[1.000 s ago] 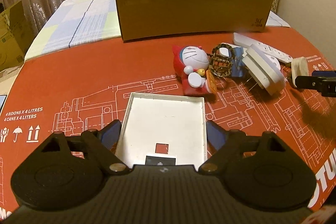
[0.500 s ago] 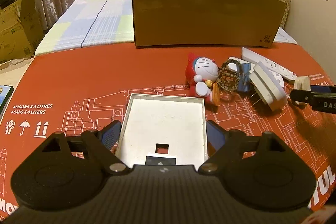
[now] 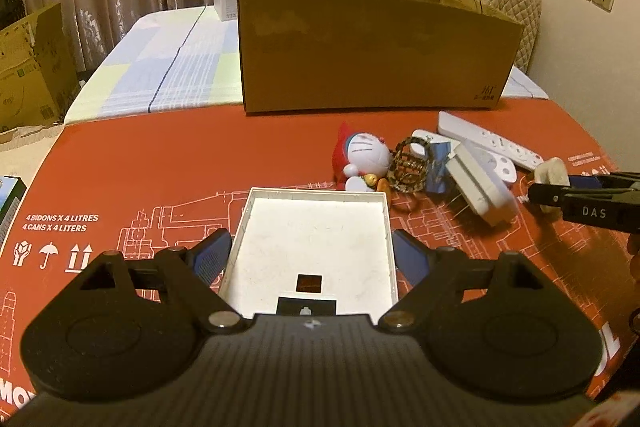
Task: Organize rigid objects
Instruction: 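Grasp the white tray with the left tool while the right tool grasps the beige plug, then carry the white tray and beige plug with both tools into the cardboard box, then open the left tool releasing the tray while the right tool releases the plug, then move both tools back toward the night light and remotes on the mat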
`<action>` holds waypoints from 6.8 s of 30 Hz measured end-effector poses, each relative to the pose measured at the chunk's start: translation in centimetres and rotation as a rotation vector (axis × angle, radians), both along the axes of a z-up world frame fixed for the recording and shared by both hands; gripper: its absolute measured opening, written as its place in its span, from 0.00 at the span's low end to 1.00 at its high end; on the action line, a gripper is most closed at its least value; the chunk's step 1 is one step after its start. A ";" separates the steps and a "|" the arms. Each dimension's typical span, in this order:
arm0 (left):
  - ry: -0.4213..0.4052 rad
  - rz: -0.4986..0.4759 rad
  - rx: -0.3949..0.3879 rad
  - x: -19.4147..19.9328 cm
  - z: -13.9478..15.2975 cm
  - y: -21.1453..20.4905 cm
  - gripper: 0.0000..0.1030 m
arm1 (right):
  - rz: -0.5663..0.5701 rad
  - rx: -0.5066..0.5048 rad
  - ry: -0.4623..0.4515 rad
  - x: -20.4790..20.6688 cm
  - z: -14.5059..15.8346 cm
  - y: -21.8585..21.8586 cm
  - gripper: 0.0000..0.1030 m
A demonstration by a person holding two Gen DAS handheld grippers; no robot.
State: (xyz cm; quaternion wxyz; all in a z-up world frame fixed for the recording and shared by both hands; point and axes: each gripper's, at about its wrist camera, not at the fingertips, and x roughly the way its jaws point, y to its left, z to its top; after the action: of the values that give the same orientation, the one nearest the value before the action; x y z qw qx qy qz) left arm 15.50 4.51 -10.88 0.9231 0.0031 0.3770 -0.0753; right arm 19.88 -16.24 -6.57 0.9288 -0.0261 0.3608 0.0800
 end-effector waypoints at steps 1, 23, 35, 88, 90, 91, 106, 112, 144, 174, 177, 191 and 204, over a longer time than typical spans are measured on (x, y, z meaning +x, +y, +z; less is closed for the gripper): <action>-0.003 0.001 0.001 0.0 0.1 0.0 0.81 | 0.001 -0.001 -0.005 -0.1 0.1 0.0 0.43; -0.074 0.017 -0.005 -0.7 2.2 -0.4 0.81 | 0.006 0.004 -0.076 -1.2 1.6 0.0 0.41; -0.119 -0.001 -0.008 -0.4 3.9 -1.6 0.81 | 0.027 0.005 -0.118 -1.4 2.5 0.4 0.41; -0.239 -0.056 -0.134 21.5 10.2 -5.6 0.81 | 0.085 0.057 -0.170 18.2 11.8 0.7 0.41; -0.228 -0.058 -0.127 22.0 9.7 -5.7 0.81 | 0.078 0.064 -0.156 18.6 11.3 0.7 0.41; -0.222 -0.057 -0.123 22.1 9.4 -5.8 0.81 | 0.077 0.068 -0.152 18.8 11.1 0.6 0.41; -0.208 -0.014 -0.103 22.8 8.0 -5.9 0.84 | 0.074 0.089 -0.138 18.9 10.5 0.5 0.41; -0.215 -0.001 -0.126 22.6 8.6 -5.5 0.84 | 0.072 0.091 -0.140 18.8 10.7 0.2 0.41; -0.204 -0.019 -0.119 22.5 8.7 -6.0 0.84 | 0.058 0.090 -0.112 19.8 10.2 -0.1 0.41; -0.281 0.002 -0.101 16.2 11.9 -5.1 0.84 | 0.077 0.098 -0.225 12.0 14.4 -1.7 0.53; -0.283 0.026 -0.093 13.7 11.8 -4.3 0.85 | 0.075 0.115 -0.216 9.7 14.3 -2.1 0.54; -0.188 0.088 -0.021 1.8 6.7 -0.1 0.99 | 0.073 0.170 -0.131 -0.3 9.5 -3.2 0.68; -0.110 0.113 0.013 -1.6 3.3 1.6 0.99 | 0.099 0.255 0.002 -1.5 5.1 -0.8 0.70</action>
State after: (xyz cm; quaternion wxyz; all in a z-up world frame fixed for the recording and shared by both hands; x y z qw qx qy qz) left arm 13.93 6.13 -7.62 0.9452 -0.0079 0.3256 -0.0205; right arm 18.34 -17.07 -1.50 0.9191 0.0744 0.3471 0.1710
